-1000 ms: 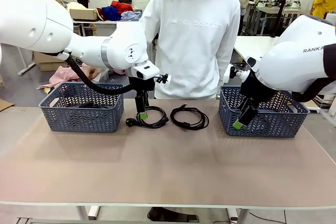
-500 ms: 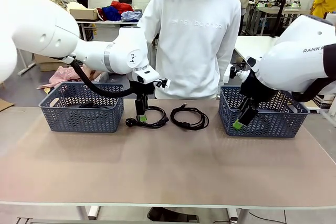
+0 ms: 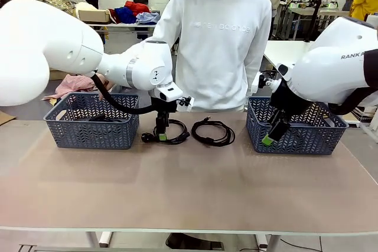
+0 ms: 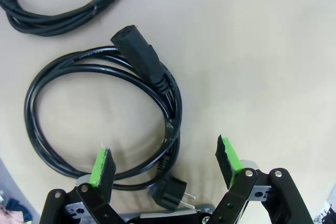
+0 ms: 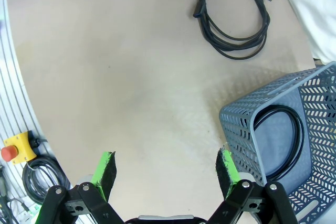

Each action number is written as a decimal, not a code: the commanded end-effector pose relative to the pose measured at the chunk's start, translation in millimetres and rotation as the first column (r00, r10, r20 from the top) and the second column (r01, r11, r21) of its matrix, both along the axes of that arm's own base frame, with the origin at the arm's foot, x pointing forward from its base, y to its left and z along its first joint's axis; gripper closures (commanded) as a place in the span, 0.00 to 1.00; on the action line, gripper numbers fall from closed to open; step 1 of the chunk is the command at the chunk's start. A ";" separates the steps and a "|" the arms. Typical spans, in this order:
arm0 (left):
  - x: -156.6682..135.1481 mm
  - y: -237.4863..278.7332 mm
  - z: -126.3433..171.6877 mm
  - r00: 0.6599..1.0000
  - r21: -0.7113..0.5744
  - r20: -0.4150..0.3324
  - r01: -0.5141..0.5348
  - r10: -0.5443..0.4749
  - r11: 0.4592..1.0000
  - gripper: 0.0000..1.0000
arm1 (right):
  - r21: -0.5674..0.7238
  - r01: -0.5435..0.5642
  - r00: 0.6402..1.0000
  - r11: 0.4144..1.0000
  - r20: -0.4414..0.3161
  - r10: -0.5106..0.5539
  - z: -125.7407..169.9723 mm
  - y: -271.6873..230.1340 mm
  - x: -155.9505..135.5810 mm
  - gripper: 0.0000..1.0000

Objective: Organize the cables according to human instructions.
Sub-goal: Pick up a bundle of cables and place it in the basket indicated by the human.

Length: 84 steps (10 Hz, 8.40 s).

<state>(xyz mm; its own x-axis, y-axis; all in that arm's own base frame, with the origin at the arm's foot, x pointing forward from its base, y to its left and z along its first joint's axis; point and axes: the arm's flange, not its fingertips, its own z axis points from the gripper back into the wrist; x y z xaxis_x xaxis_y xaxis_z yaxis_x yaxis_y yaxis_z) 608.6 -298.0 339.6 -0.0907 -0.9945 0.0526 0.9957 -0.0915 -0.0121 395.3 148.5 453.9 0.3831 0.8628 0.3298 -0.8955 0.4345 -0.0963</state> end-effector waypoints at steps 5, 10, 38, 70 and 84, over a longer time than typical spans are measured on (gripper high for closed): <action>-8.7 -5.6 -11.7 0.999 0.019 -0.048 -0.016 0.017 1.000 0.00 | 0.001 0.008 1.000 1.000 0.006 -0.008 0.8 0.4 0.0 0.00; -13.3 -7.9 -24.3 0.998 0.004 -0.064 -0.023 0.023 1.000 0.00 | 0.001 0.008 1.000 1.000 0.006 -0.008 0.8 0.4 0.0 0.00; -25.4 7.1 -5.8 0.984 -0.025 0.046 -0.172 0.173 0.985 1.00 | 0.001 0.008 1.000 1.000 0.006 -0.008 0.8 0.4 0.0 0.00; -27.8 239.2 125.1 0.985 -0.056 0.167 -0.043 0.052 0.998 1.00 | 0.001 0.008 1.000 1.000 0.006 -0.008 0.8 0.4 0.0 0.00; -21.2 234.2 137.3 0.993 -0.096 0.054 -0.098 0.103 0.991 0.00 | 0.001 0.008 1.000 1.000 0.006 -0.008 0.8 0.4 0.0 0.00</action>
